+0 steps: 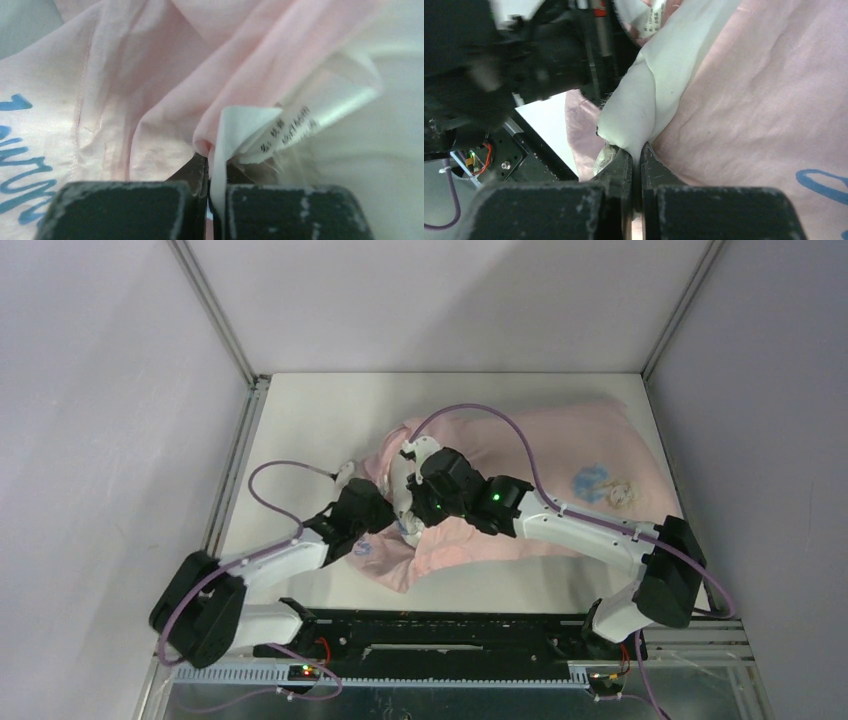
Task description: Put the pillow into the pillowcase
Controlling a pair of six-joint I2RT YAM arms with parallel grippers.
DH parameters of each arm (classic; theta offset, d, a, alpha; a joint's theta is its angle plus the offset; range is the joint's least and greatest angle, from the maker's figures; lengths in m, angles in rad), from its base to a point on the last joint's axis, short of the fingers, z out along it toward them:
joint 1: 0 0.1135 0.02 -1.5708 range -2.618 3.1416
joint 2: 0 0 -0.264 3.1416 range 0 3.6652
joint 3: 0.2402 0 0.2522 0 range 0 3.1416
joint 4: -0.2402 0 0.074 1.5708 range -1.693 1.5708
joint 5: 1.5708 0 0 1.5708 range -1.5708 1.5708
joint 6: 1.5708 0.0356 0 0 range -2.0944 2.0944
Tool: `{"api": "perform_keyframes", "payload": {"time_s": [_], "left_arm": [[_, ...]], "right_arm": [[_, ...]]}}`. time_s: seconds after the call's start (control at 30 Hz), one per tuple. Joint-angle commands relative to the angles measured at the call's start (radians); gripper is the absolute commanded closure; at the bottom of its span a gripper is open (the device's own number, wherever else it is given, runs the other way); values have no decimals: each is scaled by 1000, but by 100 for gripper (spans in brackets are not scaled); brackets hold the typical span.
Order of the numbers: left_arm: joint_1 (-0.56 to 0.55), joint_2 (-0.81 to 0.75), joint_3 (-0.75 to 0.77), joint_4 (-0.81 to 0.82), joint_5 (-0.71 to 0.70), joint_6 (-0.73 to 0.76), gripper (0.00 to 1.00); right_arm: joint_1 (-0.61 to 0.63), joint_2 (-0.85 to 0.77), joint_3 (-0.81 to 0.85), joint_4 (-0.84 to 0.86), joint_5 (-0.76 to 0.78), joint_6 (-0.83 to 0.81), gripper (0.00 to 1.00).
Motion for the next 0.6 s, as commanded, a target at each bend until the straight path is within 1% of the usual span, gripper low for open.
{"api": "perform_keyframes", "payload": {"time_s": [0.0,0.1,0.17,0.27,0.33,0.37,0.47,0.57], "left_arm": [[-7,-215,-46,-27,-7,35,100],[-7,-399,-69,-100,66,78,100],[-7,-504,-57,-159,125,99,100],[-5,-615,-12,-252,165,126,100],[-3,-656,17,-282,185,133,100],[-2,-667,30,-289,220,134,100],[1,-683,62,-285,257,124,100],[13,-676,81,-293,250,117,100]], "right_arm": [[-4,28,87,57,110,2,100],[-11,135,171,-2,180,1,100],[-29,216,227,-47,189,24,100],[-41,309,278,-73,200,49,100],[-48,358,309,-91,208,68,100],[-51,380,322,-104,208,74,100],[-48,436,361,-138,205,84,100],[-38,445,356,-131,145,91,100]]}}
